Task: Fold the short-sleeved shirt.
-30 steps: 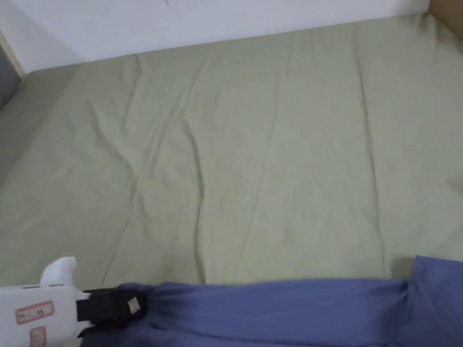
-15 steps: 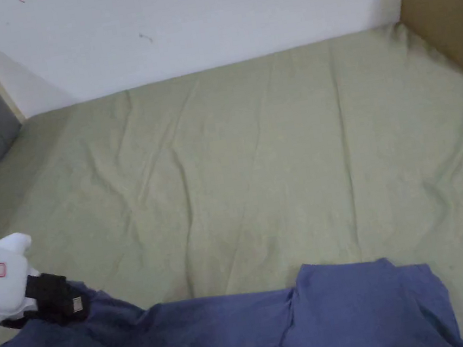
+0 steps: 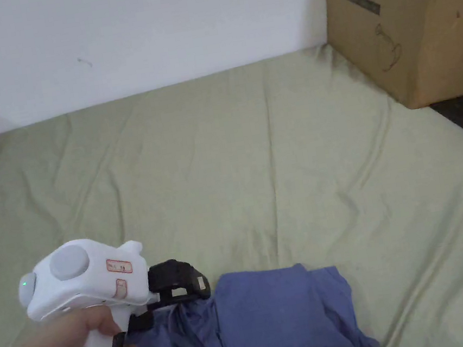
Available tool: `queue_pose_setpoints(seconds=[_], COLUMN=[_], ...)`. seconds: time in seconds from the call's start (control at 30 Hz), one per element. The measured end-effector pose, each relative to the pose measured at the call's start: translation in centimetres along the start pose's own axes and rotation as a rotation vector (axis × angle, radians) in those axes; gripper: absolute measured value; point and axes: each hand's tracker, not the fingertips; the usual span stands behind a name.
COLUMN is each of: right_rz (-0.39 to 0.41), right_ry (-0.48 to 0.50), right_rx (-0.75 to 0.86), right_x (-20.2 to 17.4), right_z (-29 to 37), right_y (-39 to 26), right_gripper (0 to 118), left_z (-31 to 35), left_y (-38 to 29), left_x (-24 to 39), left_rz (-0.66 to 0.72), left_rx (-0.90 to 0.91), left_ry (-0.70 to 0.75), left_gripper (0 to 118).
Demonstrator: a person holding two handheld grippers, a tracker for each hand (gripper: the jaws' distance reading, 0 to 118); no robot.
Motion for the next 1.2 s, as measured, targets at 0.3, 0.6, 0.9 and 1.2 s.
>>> queue_pose_setpoints(seconds=[0.3,0.6,0.9,1.2], right_rz=[-0.088,-0.042,-0.028,-0.015], right_ry=[-0.016,0.023,0.072,0.104], right_rx=[-0.044,-0.04,-0.081,-0.102], right_x=[1.3,-1.2,-3.3,-4.5], right_z=[0.4,0.4,-1.2,-3.2], right_y=[-1.7,-0.5,-0.5,0.5], right_gripper=[0,0,0,0], left_z=[6.3,-4.5,9.0,9.7], left_y=[-3.7,-6.8,-5.9,-4.4], left_x=[0.6,5.3,0.3,-18.4], left_rz=[-0.27,-0.296,-0.312,0.122], left_rx=[0.155,-0.027,0.134,0.176], left_ry=[0.346,0.295,-0.001,-0.108], left_gripper=[32,1,1,112])
